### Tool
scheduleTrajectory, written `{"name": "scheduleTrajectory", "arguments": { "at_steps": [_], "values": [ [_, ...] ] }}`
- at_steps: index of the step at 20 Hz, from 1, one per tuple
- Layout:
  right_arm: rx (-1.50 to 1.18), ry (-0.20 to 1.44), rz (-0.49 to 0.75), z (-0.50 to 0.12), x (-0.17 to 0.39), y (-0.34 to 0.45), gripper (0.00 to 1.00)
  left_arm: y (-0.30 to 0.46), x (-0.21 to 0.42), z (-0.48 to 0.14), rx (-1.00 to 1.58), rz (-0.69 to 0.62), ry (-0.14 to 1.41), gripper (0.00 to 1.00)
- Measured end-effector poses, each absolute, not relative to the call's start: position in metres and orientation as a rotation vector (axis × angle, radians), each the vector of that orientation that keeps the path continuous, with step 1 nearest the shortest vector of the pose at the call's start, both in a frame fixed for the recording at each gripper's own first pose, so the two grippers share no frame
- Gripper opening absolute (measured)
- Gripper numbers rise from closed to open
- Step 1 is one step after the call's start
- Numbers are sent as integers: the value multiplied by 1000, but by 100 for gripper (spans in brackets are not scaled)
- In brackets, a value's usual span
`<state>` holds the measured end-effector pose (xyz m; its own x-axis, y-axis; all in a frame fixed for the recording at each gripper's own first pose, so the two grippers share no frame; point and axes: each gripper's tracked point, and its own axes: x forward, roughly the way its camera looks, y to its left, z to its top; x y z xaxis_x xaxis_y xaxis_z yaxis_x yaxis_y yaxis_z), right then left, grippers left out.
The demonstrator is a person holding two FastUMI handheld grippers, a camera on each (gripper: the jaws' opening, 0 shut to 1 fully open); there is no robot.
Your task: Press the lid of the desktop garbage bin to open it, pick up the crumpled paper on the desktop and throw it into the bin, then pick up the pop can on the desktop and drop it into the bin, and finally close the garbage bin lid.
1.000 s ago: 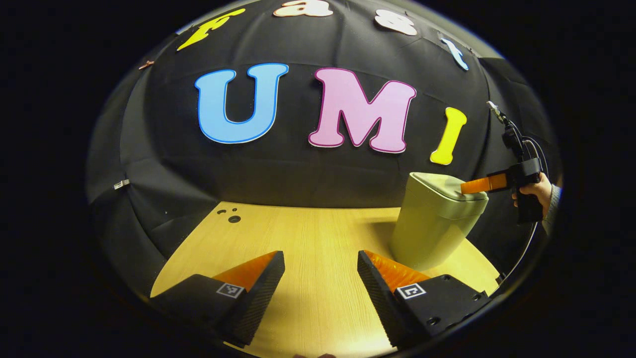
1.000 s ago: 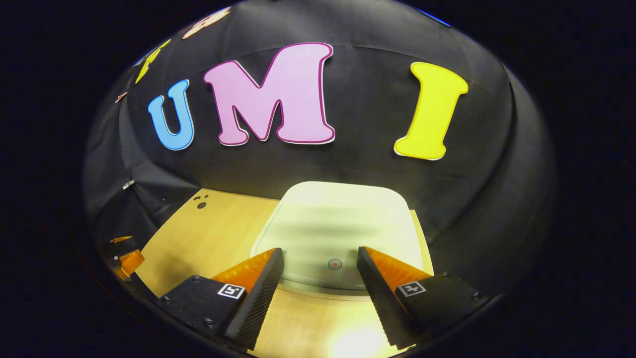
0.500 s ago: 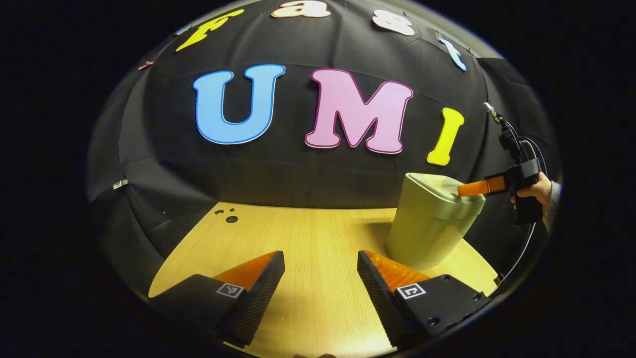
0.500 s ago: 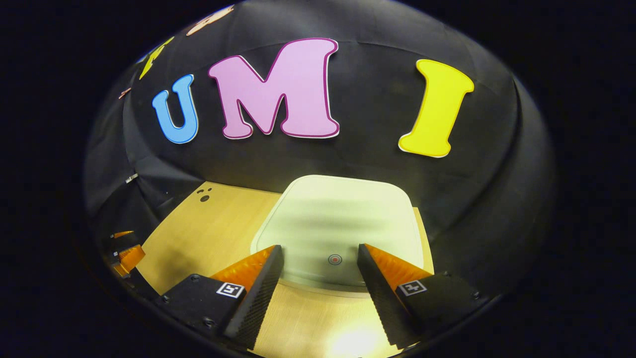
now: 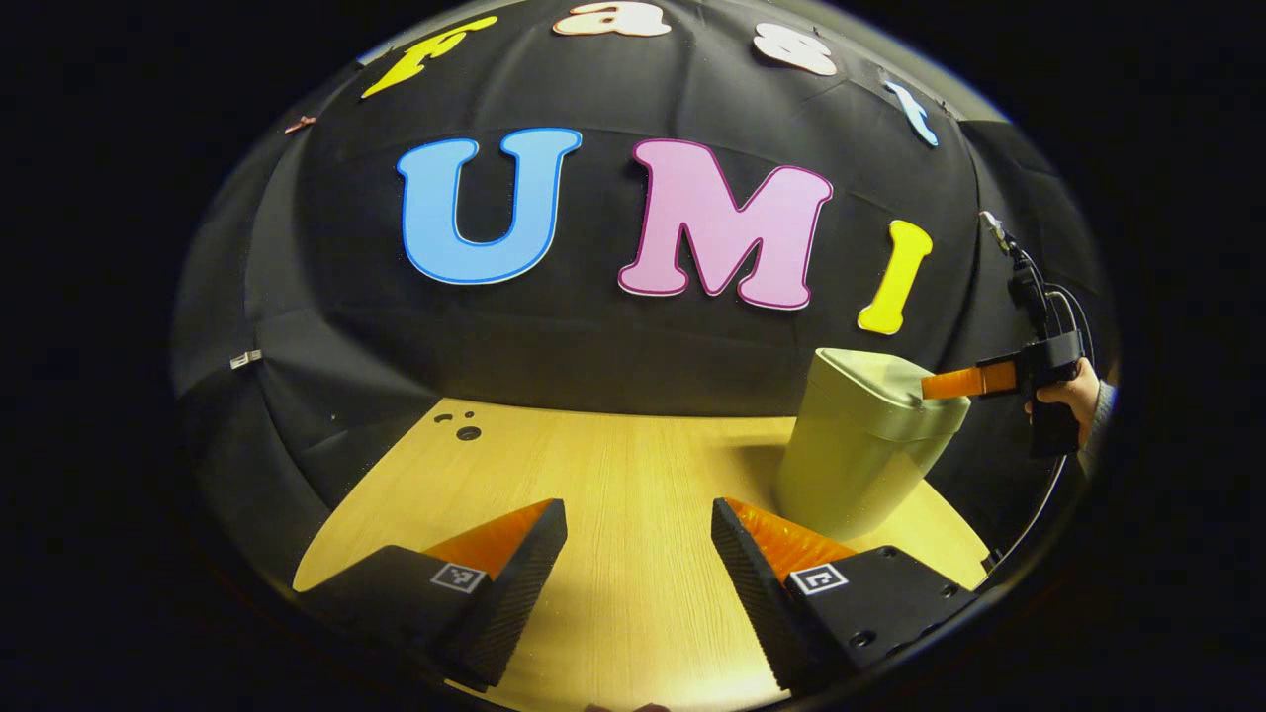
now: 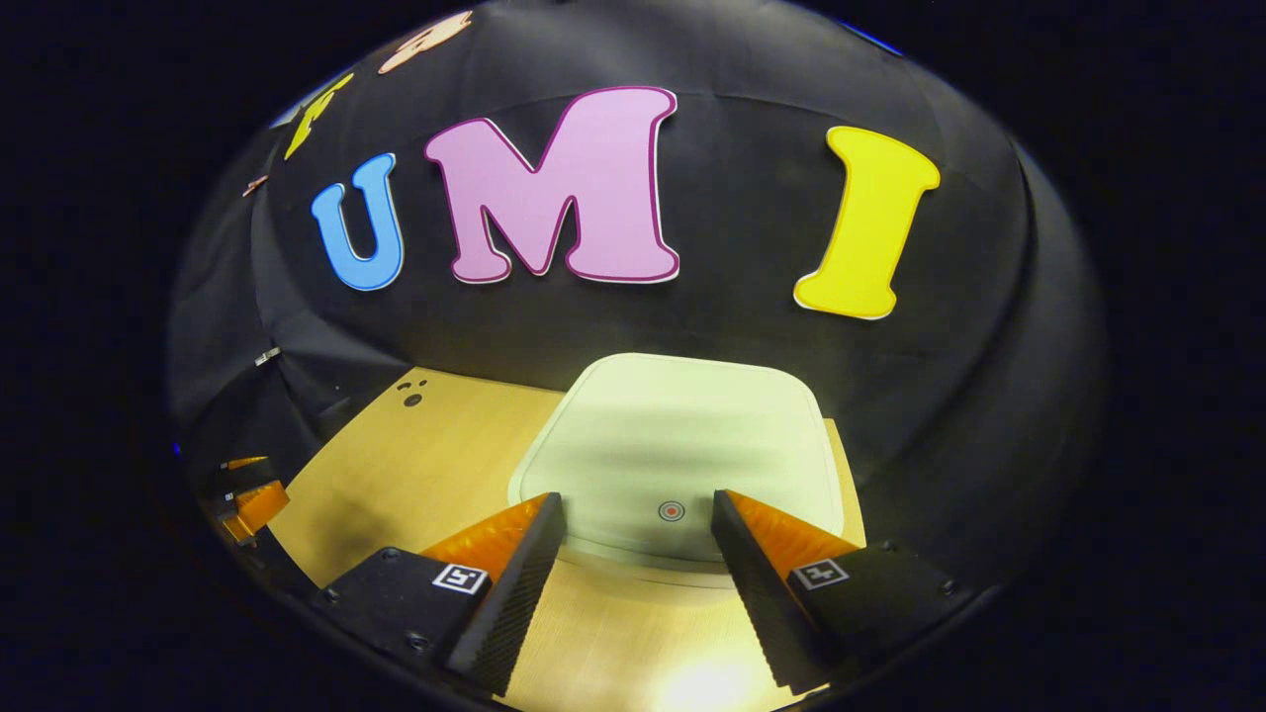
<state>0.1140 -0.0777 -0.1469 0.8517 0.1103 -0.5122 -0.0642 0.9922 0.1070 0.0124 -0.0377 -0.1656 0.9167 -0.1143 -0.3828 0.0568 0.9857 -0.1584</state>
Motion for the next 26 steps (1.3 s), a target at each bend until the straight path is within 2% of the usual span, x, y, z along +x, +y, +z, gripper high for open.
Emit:
{"name": "scheduleTrajectory", "arguments": {
  "at_steps": [1,2,5,6,7,16,18,19,26],
  "values": [
    [84,532,98,-144,114,-76,95,-38,12,-166,-145,-91,403,99],
    [85,523,102,-141,112,-74,95,-39,12,-166,-143,-92,403,96],
    [100,494,121,-131,105,-63,95,-41,11,-165,-139,-97,401,96],
    [98,483,126,-127,102,-60,95,-42,11,-165,-138,-98,401,99],
    [100,472,133,-123,98,-56,95,-42,10,-164,-137,-98,401,96],
    [151,404,200,-106,57,-10,95,-45,12,-163,-136,-99,404,96],
    [151,394,211,-108,51,-2,95,-47,12,-162,-132,-101,401,99],
    [154,392,216,-111,48,2,95,-47,13,-160,-131,-103,399,95],
    [186,424,234,-133,25,25,96,-50,19,-163,-124,-109,404,96]
  ]
}}
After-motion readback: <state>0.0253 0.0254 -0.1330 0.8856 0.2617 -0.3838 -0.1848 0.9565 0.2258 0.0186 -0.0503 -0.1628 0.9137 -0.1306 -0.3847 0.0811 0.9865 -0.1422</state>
